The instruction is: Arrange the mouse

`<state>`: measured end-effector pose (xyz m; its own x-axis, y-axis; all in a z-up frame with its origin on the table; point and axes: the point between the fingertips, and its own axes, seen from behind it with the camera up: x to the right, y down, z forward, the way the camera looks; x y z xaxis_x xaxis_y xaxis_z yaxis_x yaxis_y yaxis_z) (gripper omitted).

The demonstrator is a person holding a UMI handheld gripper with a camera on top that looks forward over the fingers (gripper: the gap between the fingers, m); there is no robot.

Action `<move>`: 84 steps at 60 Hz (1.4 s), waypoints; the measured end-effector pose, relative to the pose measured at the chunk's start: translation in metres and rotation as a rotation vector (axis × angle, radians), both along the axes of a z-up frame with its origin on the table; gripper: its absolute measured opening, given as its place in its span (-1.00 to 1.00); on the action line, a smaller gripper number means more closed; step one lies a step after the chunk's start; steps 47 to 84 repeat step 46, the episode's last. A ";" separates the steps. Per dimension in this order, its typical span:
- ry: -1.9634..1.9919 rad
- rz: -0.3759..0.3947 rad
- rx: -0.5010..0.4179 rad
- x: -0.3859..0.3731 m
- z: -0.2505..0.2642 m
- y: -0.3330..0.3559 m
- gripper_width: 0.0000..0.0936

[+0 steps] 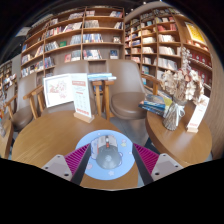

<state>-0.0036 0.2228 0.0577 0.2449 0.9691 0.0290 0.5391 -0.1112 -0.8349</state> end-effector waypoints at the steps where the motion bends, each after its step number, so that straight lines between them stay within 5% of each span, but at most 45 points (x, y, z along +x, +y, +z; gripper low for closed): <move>1: 0.003 0.001 0.003 0.010 0.006 -0.003 0.82; 13: 0.023 0.003 0.068 0.138 0.053 -0.042 0.80; 30: 0.048 0.116 0.068 0.242 0.064 -0.103 0.82; 84: 0.073 0.126 0.072 0.259 0.073 -0.111 0.82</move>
